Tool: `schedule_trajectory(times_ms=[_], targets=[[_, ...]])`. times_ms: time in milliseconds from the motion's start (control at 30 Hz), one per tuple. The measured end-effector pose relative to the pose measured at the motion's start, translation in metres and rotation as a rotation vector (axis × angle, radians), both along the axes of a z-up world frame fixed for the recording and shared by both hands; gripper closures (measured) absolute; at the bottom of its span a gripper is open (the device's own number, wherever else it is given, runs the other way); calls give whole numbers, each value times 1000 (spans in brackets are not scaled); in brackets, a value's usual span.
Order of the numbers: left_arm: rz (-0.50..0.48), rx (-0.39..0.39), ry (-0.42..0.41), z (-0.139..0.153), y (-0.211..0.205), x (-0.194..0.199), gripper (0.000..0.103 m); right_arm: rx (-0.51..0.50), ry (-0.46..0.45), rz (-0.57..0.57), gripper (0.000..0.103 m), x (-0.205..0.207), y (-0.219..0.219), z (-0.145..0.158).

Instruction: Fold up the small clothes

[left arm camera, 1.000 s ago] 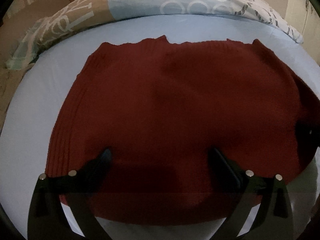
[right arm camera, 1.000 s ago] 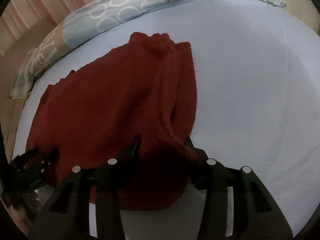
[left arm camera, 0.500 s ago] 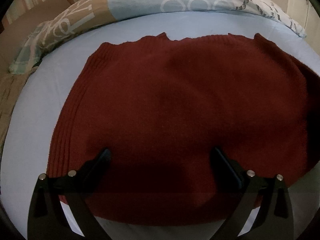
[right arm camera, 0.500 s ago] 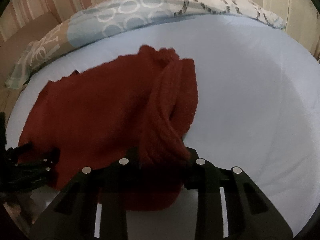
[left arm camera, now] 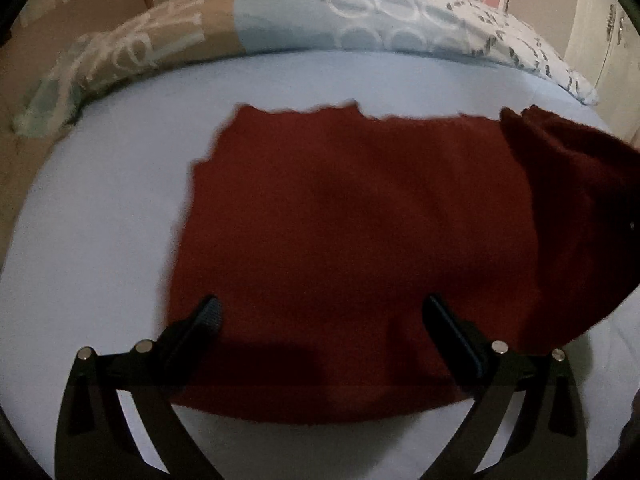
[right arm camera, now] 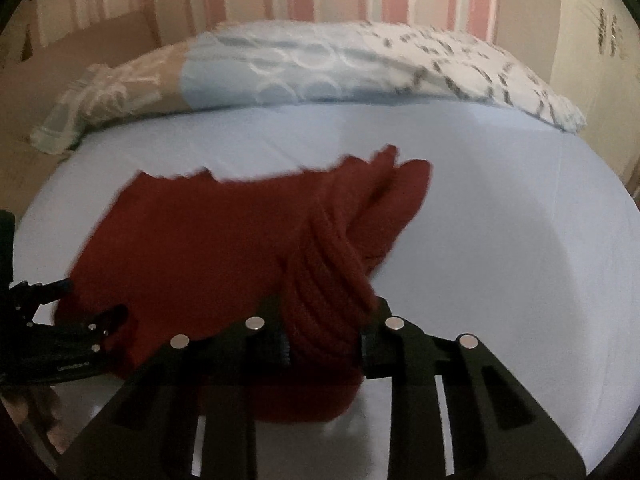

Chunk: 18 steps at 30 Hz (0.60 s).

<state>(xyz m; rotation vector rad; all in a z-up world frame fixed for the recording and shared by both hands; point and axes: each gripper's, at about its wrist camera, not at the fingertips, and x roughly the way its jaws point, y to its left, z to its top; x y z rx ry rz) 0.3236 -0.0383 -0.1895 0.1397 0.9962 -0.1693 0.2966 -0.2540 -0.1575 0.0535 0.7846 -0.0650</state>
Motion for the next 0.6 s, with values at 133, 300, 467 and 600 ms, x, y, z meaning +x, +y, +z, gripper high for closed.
schedule_trajectory(times_ms=[133,300,467,600], targets=[[38,36,-42,20,47,5,2,47,-40,66,84,5,38,21],[83,71,-60,25,102,8,2,75,-30,191,85,18,109,27],[162,36,-59,29,161,-1,2,51,74,294,86,36,186,-6],[187,27,-51,28,182,-8,2,48,168,322,87,41,219,-44]])
